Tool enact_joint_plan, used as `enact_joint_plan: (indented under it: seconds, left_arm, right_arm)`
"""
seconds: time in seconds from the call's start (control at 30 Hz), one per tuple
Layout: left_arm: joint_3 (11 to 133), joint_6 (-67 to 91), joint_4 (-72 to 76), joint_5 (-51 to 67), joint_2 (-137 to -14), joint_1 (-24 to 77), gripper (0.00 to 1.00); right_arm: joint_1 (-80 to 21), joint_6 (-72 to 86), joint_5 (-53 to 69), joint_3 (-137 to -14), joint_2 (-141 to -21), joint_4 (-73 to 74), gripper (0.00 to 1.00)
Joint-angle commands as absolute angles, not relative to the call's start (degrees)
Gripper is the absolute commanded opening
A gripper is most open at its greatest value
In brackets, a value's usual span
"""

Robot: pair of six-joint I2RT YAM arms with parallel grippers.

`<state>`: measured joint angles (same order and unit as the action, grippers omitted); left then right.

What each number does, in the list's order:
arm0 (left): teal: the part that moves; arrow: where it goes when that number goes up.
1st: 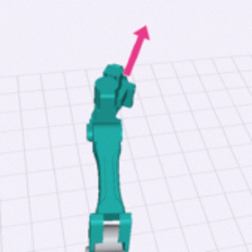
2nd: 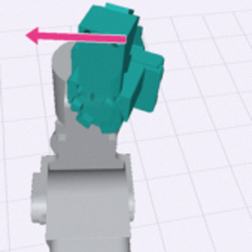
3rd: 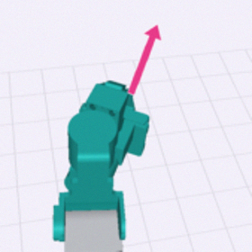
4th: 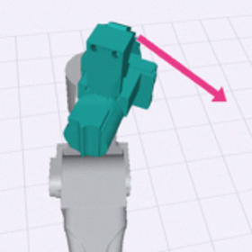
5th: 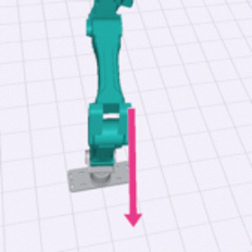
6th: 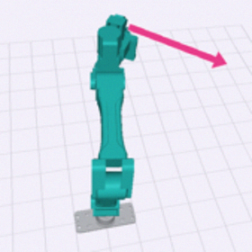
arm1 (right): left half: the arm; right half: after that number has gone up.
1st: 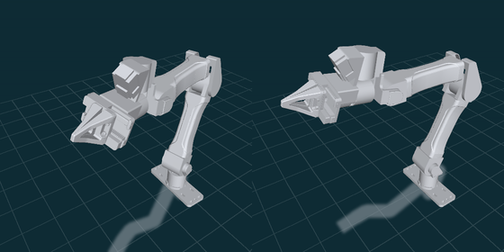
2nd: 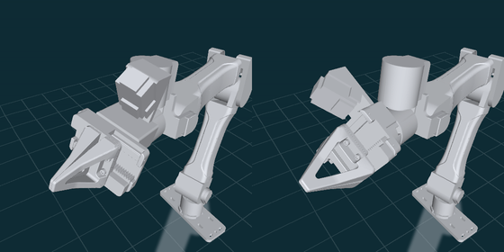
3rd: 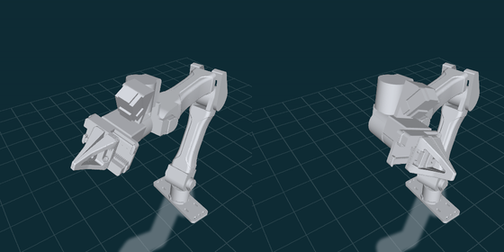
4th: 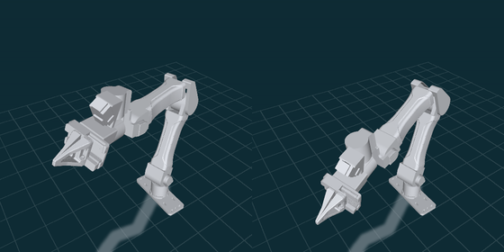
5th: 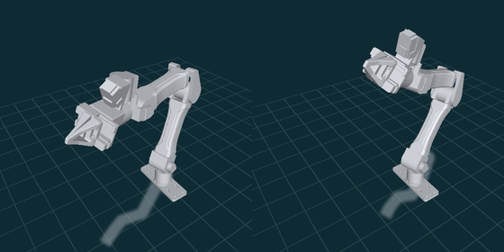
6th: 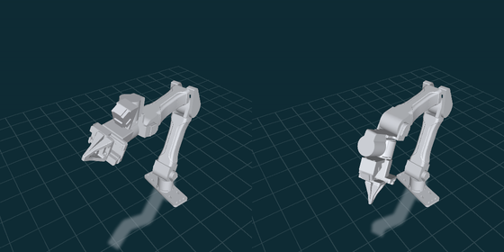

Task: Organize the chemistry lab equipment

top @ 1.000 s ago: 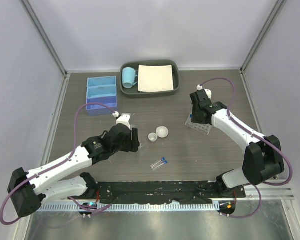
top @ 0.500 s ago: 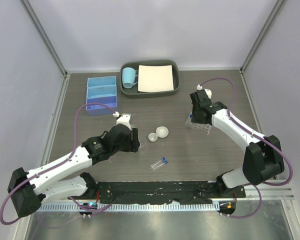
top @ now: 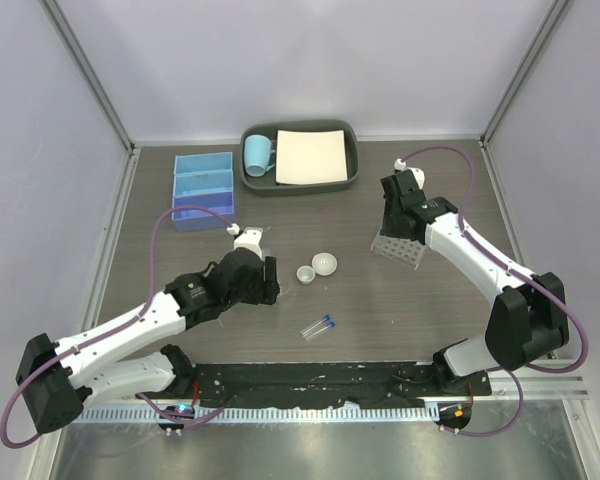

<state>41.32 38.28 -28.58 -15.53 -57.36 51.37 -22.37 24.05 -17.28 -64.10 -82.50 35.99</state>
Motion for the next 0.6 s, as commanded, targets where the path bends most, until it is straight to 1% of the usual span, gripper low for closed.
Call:
enact_joint_plan:
  seconds: [0.0, 0.57]
  left_arm:
    - [41.9, 37.4, -27.2, -17.1, -57.2, 51.6, 0.63]
    - [42.9, 37.2, -27.8, -17.3, -58.2, 51.9, 0.62]
  right_arm:
    - [-22.2, 23.2, -18.5, -66.7, -81.9, 35.9, 0.01]
    - [-21.4, 22.7, -18.6, -65.6, -83.8, 34.5, 0.01]
